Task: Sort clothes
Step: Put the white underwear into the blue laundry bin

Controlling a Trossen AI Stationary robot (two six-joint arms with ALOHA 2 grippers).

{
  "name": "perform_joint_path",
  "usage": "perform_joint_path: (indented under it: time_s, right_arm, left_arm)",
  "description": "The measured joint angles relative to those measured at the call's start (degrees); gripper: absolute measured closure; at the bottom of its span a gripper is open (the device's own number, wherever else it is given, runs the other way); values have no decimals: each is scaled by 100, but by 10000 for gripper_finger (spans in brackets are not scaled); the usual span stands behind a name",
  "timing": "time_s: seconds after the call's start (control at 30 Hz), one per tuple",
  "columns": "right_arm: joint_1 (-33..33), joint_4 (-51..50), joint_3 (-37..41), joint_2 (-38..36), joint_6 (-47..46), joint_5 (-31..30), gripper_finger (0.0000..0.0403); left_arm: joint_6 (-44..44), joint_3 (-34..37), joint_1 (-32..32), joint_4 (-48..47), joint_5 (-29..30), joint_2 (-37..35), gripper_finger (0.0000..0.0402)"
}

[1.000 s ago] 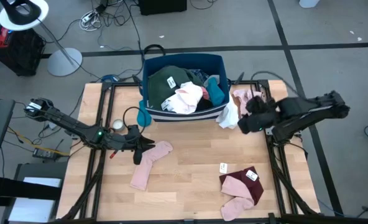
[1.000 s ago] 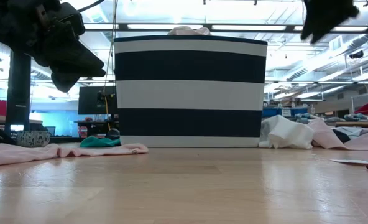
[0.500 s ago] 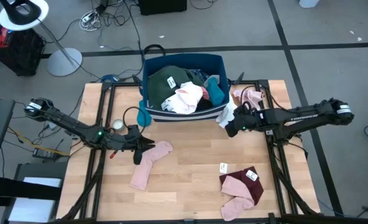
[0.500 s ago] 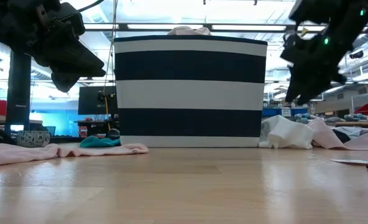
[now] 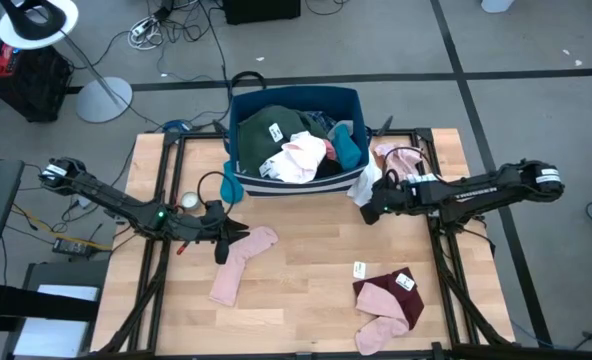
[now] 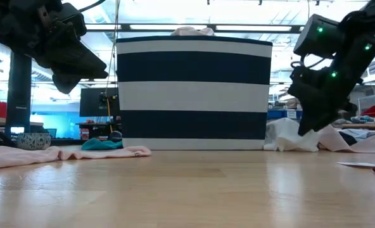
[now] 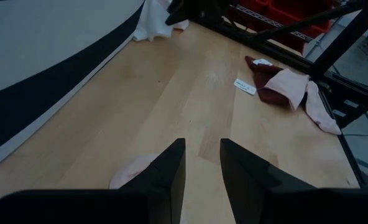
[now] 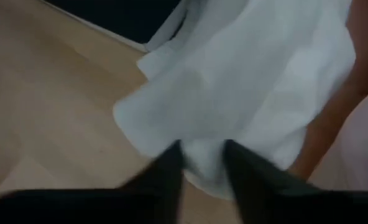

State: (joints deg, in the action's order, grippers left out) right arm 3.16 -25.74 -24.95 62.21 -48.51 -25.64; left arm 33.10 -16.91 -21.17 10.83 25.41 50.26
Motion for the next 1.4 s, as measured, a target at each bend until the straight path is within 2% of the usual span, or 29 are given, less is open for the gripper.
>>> perform_joint_path:
  time_s: [0.07, 0.1, 0.27, 0.47, 0.63, 0.9, 1.4]
  right_arm:
    - [-8, -42, -3, -77, 137, 46, 370]
    - [-21, -173, -52, -147, 202, 49, 385]
    - [-106, -1846, -954, -568, 166, -153, 397]
    - [-486, -3852, -2848, -827, 165, -1058, 399]
    - [-654, -4449, -4353, -701, 592, -1773, 400]
    - [-538, -4114, -6359, 14, 2172, -2546, 401]
    - [-3, -1321, -8819, 1863, 5718, -2242, 402]
  left_arm:
    - [-2, 0, 0, 0, 0, 0, 296]
    - [-2, 0, 0, 0, 0, 0, 296]
    - [-4, 0, 0, -7, 0, 0, 296]
    - [-4, 0, 0, -7, 4, 0, 296]
    - [-4, 0, 0, -4, 7, 0, 296]
    - [-6, 0, 1, -2, 11, 2, 296]
    - [-52, 0, 4, -2, 48, 2, 296]
